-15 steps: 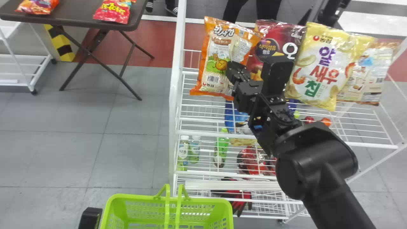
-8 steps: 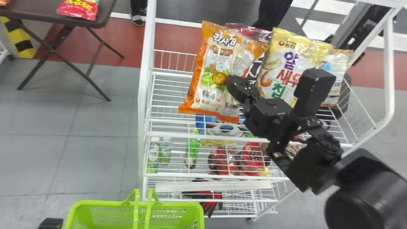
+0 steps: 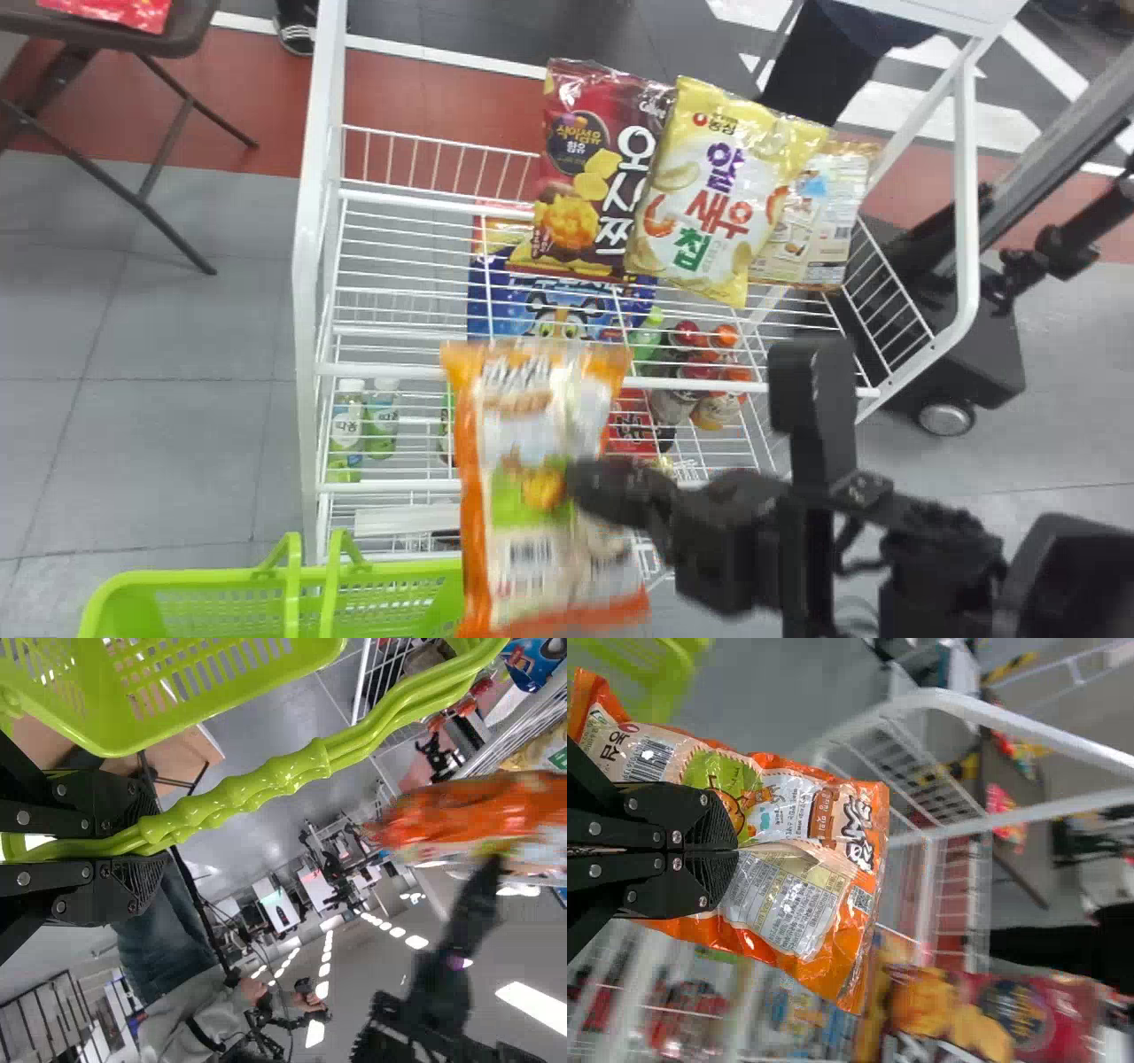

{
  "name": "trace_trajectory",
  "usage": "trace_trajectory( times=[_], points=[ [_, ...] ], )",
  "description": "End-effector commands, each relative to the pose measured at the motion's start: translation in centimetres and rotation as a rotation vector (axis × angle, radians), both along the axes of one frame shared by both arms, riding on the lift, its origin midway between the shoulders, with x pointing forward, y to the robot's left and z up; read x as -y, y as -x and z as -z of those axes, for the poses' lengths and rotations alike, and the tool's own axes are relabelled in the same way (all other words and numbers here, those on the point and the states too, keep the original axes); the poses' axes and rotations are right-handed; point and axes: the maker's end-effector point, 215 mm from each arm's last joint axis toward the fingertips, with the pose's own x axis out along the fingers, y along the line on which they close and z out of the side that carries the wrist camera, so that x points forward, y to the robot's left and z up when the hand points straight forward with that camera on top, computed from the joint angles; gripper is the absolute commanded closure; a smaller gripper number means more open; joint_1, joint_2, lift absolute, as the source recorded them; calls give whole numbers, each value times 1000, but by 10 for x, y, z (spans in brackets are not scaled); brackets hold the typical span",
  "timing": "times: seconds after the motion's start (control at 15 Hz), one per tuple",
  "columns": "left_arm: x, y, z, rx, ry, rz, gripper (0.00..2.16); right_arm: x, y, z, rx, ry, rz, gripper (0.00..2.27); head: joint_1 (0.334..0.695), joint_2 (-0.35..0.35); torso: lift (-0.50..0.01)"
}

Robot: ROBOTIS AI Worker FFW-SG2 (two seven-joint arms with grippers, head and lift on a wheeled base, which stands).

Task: Hold basket handle with left hand then pick Gamjakkang with right hand and place into basket

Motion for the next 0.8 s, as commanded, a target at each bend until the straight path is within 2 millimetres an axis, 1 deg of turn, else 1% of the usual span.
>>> trace_trajectory(
  times=[0.0, 0.07, 0.2, 0.4, 0.53, 0.6, 0.73],
  points=[
    [0, 0, 1, -2, -1, -3, 2064, -5, 56, 33, -201, -12, -35, 2246, 695, -350, -20],
    [1, 0, 0, -1, 0, -3, 2064, -9, 75, 43, -265, -20, -47, 2246, 695, -350, -20],
    [0, 0, 1, -2, -2, -5, 2064, -17, 83, 53, -296, -29, -53, 2246, 695, -350, -20],
    [2, -1, 1, -5, -3, -3, 2064, -36, 99, 83, -371, -26, -85, 2246, 695, -350, -20],
    [2, -1, 1, -13, -4, -2, 2064, -54, 114, 105, -436, -37, -120, 2246, 695, -350, -20],
    [2, -1, 1, -13, -4, -2, 2064, -66, 113, 114, -434, -44, -134, 2246, 695, -350, -20],
    [1, -1, 1, -13, -6, -2, 2064, -85, 87, 121, -360, -77, -124, 2246, 695, -350, -20]
  ],
)
